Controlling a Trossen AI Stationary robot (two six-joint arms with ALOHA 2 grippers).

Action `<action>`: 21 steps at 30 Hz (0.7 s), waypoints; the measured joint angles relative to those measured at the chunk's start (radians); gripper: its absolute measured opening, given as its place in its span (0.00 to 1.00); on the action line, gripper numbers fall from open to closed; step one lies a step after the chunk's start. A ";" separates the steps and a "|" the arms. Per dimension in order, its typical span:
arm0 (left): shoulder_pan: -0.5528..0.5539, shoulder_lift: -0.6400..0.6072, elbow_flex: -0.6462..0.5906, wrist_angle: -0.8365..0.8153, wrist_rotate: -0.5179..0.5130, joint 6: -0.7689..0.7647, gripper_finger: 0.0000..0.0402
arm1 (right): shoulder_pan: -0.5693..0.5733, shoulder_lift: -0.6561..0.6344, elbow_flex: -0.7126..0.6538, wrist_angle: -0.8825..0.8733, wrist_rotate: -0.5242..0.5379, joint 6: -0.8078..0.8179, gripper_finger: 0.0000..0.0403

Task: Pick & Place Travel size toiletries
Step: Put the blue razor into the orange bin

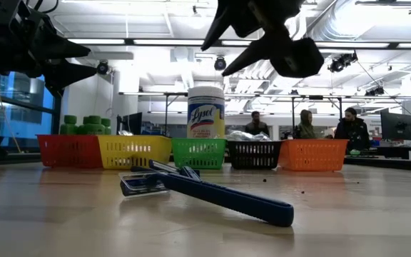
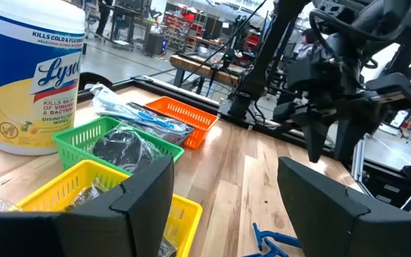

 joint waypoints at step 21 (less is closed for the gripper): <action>0.000 0.000 0.000 0.000 0.000 0.000 0.60 | 0.021 0.033 0.178 -0.228 0.060 0.019 0.40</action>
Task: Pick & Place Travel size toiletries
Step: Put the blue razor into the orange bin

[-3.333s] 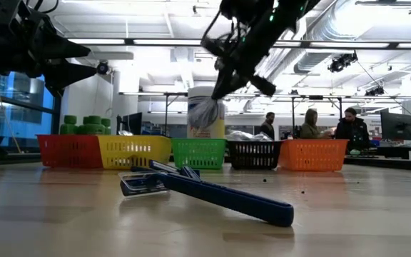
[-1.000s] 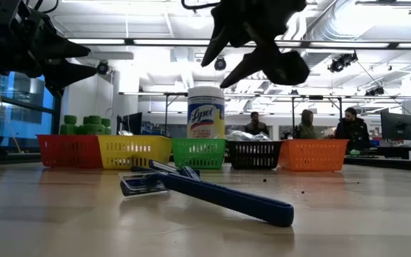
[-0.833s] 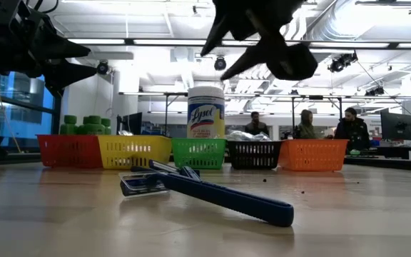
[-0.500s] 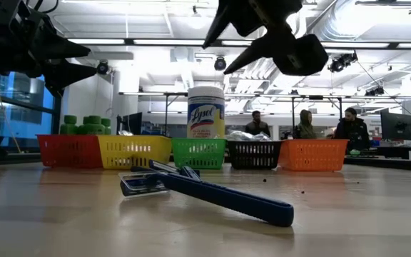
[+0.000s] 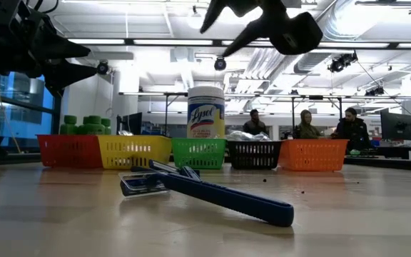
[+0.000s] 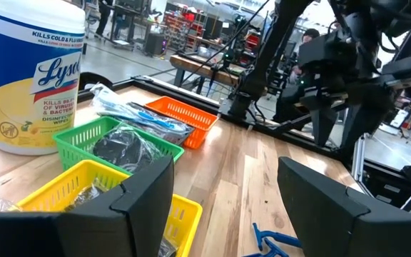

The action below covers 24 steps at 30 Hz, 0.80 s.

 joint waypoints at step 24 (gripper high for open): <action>0.000 0.000 0.000 0.000 0.000 0.000 0.60 | 0.000 0.049 0.057 -0.189 -0.066 -0.028 0.40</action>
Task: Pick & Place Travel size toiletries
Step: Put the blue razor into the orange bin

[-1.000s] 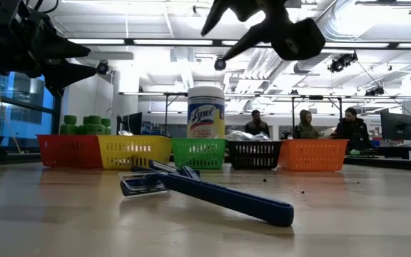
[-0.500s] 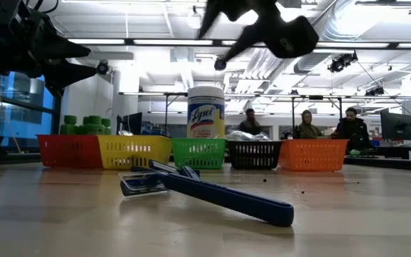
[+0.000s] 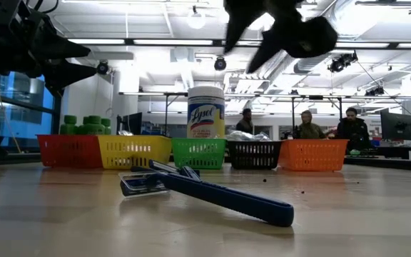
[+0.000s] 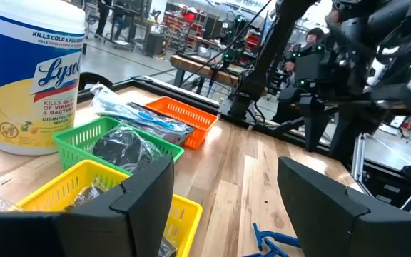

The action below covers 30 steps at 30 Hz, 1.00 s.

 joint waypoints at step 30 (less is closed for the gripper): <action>0.000 0.061 0.000 0.038 0.003 -0.420 0.60 | 0.018 -0.322 -0.198 -0.409 0.176 -0.013 0.40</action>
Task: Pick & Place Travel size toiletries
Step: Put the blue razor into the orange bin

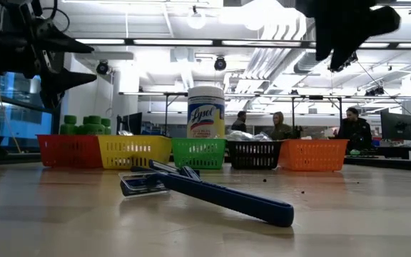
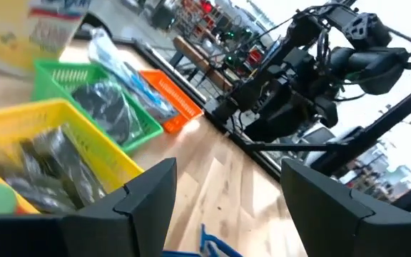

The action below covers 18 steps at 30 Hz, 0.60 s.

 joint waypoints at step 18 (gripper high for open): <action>0.000 0.467 0.136 0.281 0.064 -0.096 0.60 | -0.007 -0.254 -0.293 0.178 0.018 0.001 0.40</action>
